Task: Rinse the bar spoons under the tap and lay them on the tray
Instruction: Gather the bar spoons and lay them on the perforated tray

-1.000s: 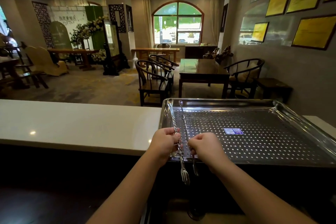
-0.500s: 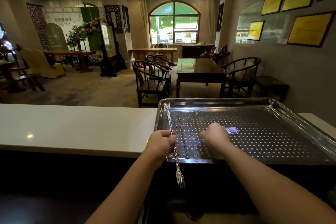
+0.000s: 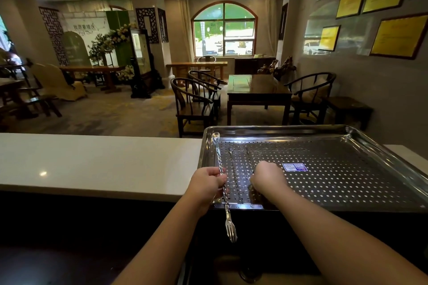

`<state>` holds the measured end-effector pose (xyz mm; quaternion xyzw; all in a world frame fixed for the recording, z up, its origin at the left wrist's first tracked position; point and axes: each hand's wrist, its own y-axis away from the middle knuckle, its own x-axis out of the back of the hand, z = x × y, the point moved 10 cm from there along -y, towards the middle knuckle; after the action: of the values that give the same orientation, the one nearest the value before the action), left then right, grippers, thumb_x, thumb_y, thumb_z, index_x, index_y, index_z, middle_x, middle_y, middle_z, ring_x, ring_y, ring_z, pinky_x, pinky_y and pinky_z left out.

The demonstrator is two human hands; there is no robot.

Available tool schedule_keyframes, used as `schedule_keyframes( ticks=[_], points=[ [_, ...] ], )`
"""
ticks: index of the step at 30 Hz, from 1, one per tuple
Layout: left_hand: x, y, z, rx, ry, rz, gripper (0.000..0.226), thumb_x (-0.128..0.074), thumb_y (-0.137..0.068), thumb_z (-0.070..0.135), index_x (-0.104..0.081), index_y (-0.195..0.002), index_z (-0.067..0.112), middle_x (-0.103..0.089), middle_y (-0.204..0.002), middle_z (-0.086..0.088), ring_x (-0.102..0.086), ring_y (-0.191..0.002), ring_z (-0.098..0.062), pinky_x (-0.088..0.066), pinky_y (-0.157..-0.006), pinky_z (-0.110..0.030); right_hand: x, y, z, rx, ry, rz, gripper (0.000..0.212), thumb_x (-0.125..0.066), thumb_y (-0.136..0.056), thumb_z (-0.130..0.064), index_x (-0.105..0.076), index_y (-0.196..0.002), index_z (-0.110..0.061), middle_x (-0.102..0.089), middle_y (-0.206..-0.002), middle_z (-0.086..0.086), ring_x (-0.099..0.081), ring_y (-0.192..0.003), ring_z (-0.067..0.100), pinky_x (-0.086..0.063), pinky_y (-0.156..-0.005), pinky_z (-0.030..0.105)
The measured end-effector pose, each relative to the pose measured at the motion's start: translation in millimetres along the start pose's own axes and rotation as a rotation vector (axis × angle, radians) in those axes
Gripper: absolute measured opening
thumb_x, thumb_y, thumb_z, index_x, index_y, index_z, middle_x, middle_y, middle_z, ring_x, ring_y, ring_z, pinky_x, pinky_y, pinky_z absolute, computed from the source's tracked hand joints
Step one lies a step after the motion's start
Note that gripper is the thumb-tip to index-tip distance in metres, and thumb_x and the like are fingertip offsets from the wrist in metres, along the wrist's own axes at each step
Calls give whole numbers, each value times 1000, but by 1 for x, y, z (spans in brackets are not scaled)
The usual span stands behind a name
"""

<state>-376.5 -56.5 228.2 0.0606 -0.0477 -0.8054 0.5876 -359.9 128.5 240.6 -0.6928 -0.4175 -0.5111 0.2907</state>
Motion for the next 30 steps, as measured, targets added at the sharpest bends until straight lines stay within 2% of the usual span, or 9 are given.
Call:
schedule_keyframes(
  ticks=[2, 5, 7, 9, 12, 15, 19, 24, 30],
  points=[
    [0, 0, 0, 1, 2, 0, 13, -56, -91, 1, -66, -90, 9, -60, -74, -6, -59, -66, -19, -56, -67, -36, 1, 2, 0, 2, -7, -5, 27, -58, -88, -10, -51, -61, -11, -52, -63, 2, -52, -60, 20, -38, -49, 23],
    [0, 0, 0, 4, 3, 2, 12, -57, -90, 2, -67, -91, 9, -61, -75, -6, -59, -66, -19, -56, -68, -36, 18, 13, -7, 33, -100, 68, 33, -57, -86, -18, -47, -55, -12, -54, -61, 4, -52, -61, 24, -36, -48, 25],
    [0, 1, 0, 4, 13, -1, 11, -57, -90, 2, -66, -91, 9, -60, -74, -6, -59, -67, -20, -54, -63, -33, 25, 26, -17, 89, -283, 78, 32, -57, -83, -24, -57, -55, -9, -63, -59, 10, -54, -55, 23, -43, -48, 30],
    [1, 1, 0, -5, 14, -4, 11, -58, -90, 3, -66, -90, 10, -60, -72, -5, -59, -64, -18, -53, -59, -29, 18, 44, -28, 135, -519, -14, 31, -60, -82, -27, -69, -65, -3, -72, -65, 12, -60, -51, 18, -55, -56, 36],
    [1, 2, 2, -20, 25, -10, 8, -60, -88, 2, -66, -90, 8, -61, -72, -6, -61, -59, -15, -53, -56, -27, 2, 70, -40, 169, -715, -194, 30, -66, -79, -30, -72, -72, -1, -71, -64, 9, -62, -51, 16, -52, -57, 35],
    [1, 2, 2, -27, 20, -7, 6, -61, -87, 1, -66, -88, 3, -62, -71, -7, -63, -59, -14, -53, -56, -25, -1, 80, -44, 202, -667, -200, 18, -70, -77, -26, -75, -73, -9, -72, -66, 8, -62, -49, 11, -49, -56, 27],
    [-2, 3, 1, -19, 24, -13, 7, -63, -85, 1, -68, -88, 5, -67, -78, -9, -66, -63, -17, -54, -56, -27, -2, 81, -41, 196, -710, -197, 10, -74, -79, -18, -75, -77, -8, -71, -69, 6, -62, -53, 13, -52, -60, 29],
    [-5, 6, 4, -22, 73, -54, 12, -65, -84, 0, -69, -91, 9, -67, -76, -7, -69, -58, -12, -54, -56, -23, -10, 82, -32, 115, -930, -282, 14, -75, -79, -10, -74, -82, 3, -65, -60, 4, -55, -42, 4, -45, -43, 17],
    [-6, 10, 5, -10, 141, -109, 11, -64, -83, -3, -71, -87, 6, -63, -65, -4, -63, -54, -13, -54, -56, -22, -23, 83, -32, 52, -1150, -390, 10, -72, -80, -5, -75, -71, -3, -58, -54, 6, -47, -44, 11, -32, -36, 16]
  ],
)
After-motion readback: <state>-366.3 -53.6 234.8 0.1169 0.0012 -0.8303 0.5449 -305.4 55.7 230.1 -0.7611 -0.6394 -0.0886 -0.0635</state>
